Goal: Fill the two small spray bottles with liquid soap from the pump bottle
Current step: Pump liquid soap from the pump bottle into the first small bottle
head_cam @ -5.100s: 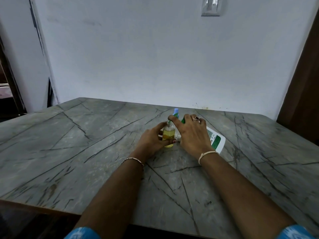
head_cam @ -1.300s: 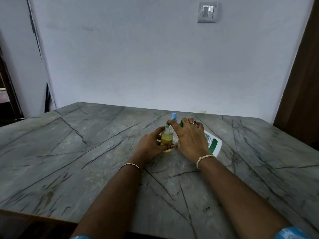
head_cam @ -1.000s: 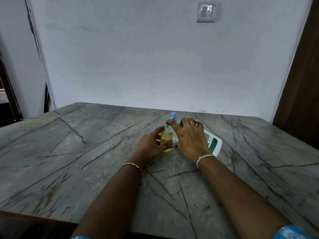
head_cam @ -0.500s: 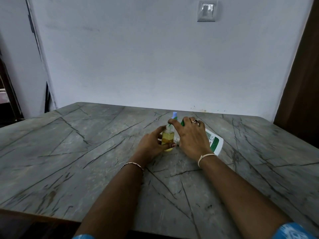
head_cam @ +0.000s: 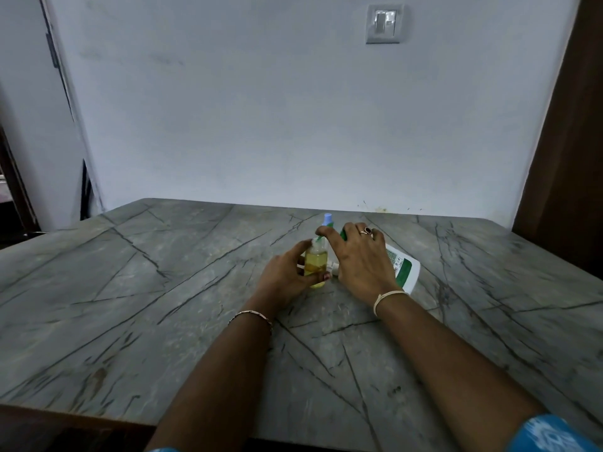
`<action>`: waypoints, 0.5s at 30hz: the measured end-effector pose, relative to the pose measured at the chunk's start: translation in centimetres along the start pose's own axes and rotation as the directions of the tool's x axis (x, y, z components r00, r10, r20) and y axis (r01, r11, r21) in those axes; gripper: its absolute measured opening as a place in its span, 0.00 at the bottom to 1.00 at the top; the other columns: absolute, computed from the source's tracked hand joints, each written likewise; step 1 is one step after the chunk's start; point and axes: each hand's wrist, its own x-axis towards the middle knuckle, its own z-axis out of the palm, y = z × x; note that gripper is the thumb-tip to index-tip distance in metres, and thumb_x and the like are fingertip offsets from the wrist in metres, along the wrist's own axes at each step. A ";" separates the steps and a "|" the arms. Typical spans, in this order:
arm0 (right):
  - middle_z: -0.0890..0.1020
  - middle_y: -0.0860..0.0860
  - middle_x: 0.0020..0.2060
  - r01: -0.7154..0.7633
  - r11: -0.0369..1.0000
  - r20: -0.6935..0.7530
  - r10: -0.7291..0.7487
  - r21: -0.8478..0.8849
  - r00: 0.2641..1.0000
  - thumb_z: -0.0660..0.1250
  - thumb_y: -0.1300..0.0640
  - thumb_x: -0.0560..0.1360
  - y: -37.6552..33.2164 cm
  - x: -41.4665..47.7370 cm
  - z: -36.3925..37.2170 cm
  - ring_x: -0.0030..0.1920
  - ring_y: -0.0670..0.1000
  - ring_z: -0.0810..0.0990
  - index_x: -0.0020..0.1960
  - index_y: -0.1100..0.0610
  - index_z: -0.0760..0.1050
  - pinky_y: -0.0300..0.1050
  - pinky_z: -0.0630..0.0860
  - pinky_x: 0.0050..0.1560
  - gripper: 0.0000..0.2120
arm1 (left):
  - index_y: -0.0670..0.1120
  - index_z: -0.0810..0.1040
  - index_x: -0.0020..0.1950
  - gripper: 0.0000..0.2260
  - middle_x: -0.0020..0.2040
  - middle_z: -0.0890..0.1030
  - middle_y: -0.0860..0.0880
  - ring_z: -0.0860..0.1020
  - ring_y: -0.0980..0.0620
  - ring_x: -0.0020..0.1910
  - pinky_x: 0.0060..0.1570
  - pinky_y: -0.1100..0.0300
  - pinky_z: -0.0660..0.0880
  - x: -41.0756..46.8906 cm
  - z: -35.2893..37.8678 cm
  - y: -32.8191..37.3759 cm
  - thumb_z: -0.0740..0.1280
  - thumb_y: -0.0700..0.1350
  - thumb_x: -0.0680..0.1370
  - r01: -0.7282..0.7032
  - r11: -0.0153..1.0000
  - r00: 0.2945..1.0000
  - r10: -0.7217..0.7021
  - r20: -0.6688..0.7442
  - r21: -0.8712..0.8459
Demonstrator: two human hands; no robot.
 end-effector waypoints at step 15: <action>0.76 0.57 0.52 0.026 1.000 -0.024 -0.026 -0.008 0.999 0.72 0.55 0.68 0.2 0.0 0.5 0.55 0.60 0.75 0.71 0.46 0.56 0.57 0.69 0.57 0.38 | 0.54 0.63 0.74 0.35 0.60 0.80 0.48 0.80 0.51 0.52 0.55 0.54 0.77 0.0 0.0 -0.2 0.73 0.56 0.70 -0.024 1.000 1.000 0.024 0.007 -0.002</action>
